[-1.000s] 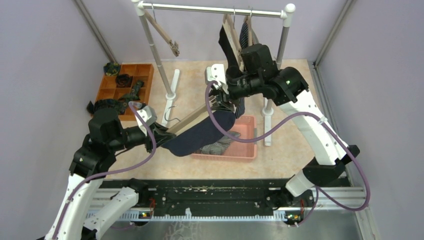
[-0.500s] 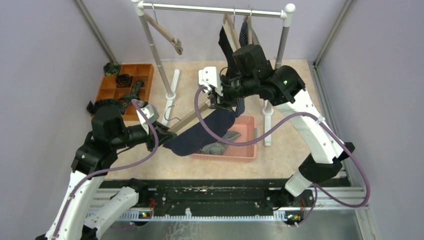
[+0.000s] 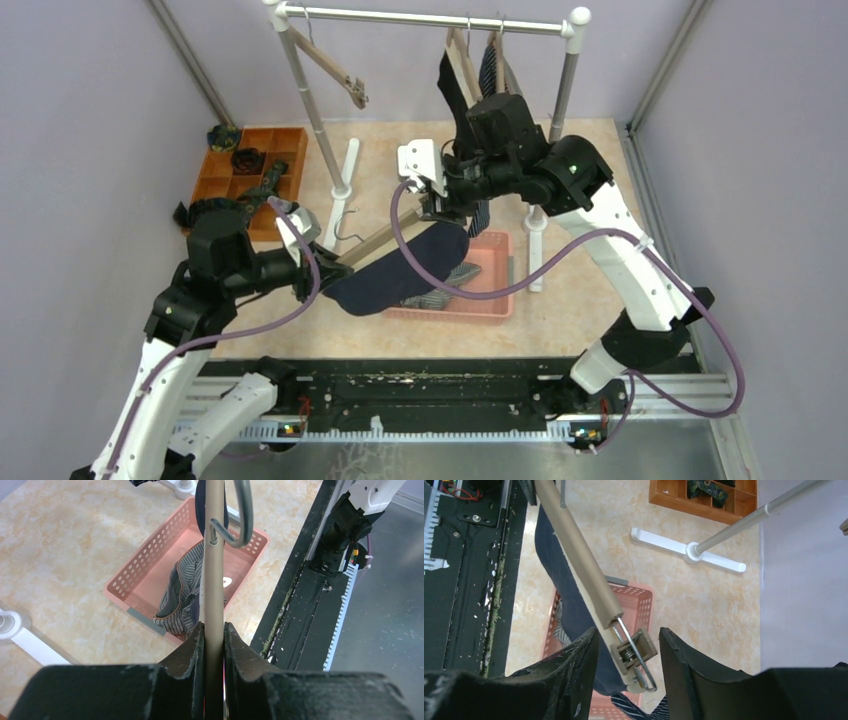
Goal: Remove the underwear clipped to the hanger
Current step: Remove the underwear from the hanger.
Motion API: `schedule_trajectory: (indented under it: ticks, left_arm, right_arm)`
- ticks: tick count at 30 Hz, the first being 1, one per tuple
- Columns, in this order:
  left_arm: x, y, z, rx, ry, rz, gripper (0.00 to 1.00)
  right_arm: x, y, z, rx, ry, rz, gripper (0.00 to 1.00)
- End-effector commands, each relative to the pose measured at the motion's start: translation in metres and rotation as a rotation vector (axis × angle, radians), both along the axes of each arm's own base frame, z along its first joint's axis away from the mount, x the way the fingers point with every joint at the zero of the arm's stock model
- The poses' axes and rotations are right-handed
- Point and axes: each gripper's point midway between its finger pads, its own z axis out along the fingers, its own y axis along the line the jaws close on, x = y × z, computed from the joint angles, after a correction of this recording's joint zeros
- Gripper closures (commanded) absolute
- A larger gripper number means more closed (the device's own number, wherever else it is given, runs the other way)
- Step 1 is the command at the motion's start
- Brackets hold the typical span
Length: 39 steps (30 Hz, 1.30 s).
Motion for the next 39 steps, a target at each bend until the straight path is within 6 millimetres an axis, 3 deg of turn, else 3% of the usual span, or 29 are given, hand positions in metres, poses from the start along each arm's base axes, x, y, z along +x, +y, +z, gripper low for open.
schedule_trajectory:
  ticks: [1, 19, 29, 34, 37, 39]
  left_arm:
    - [0.004, 0.000, -0.002, 0.009, 0.002, 0.008, 1.00]
    - [-0.003, 0.001, 0.006, -0.005, -0.031, -0.008, 1.00]
    - [-0.004, 0.002, 0.006, -0.007, -0.036, -0.006, 1.00]
    - [-0.003, 0.002, 0.005, -0.005, -0.036, 0.001, 1.00]
    - [-0.001, 0.002, 0.005, -0.003, -0.035, 0.003, 1.00]
    - [0.000, 0.002, 0.004, -0.001, -0.032, 0.009, 1.00]
  right_arm:
    - [-0.012, -0.007, 0.022, 0.060, -0.071, 0.023, 0.51]
    - [-0.007, 0.001, 0.004, 0.021, -0.044, 0.040, 0.49]
    - [-0.007, 0.007, -0.001, 0.018, -0.023, 0.063, 0.60]
    - [-0.010, 0.008, 0.000, 0.025, -0.018, 0.079, 0.76]
    - [-0.010, 0.007, -0.001, 0.024, -0.017, 0.078, 1.00]
    - [-0.011, 0.007, -0.001, 0.022, -0.018, 0.082, 1.00]
